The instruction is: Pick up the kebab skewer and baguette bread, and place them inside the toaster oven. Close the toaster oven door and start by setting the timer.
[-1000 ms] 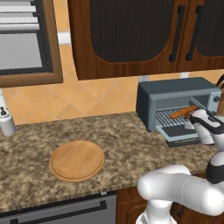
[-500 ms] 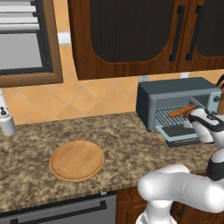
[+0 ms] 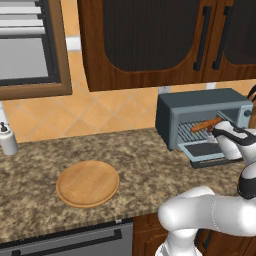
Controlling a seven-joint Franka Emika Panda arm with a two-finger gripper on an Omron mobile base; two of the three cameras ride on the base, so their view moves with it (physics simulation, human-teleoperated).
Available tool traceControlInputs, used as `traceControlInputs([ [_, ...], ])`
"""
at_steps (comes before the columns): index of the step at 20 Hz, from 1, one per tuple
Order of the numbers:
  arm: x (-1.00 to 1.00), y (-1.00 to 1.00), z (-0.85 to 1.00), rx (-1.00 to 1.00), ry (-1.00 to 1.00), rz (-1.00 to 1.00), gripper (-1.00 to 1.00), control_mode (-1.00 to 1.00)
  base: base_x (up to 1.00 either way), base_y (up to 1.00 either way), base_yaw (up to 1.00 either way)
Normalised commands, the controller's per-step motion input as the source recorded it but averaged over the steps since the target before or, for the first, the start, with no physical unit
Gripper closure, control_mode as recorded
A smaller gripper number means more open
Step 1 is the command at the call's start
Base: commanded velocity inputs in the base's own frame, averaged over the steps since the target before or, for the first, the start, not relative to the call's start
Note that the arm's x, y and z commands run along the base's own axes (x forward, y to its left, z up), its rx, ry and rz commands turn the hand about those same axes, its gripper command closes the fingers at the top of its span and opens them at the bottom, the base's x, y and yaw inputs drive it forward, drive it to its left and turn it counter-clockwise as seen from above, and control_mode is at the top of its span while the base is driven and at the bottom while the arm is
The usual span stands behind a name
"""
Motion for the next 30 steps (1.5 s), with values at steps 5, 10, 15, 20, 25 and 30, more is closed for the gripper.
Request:
traceControlInputs([
  [5,0.20,0.00,0.00,0.00,0.00,0.00,-1.00,-1.00,0.00,0.00,0.00],
  [10,0.25,0.00,-0.04,0.00,-0.02,0.00,-1.00,-1.00,0.00,0.00,0.00],
  [15,0.26,0.00,-0.03,0.00,-0.02,0.00,-1.00,-1.00,0.00,0.00,0.00],
  [20,0.25,0.00,-0.04,0.00,-0.01,0.00,-1.00,-1.00,0.00,0.00,0.00],
  [25,0.17,0.00,-0.03,0.00,0.00,0.00,-1.00,-1.00,0.00,0.00,0.00],
  [30,0.09,0.00,0.00,0.00,0.00,0.00,-1.00,-1.00,0.00,0.00,0.00],
])
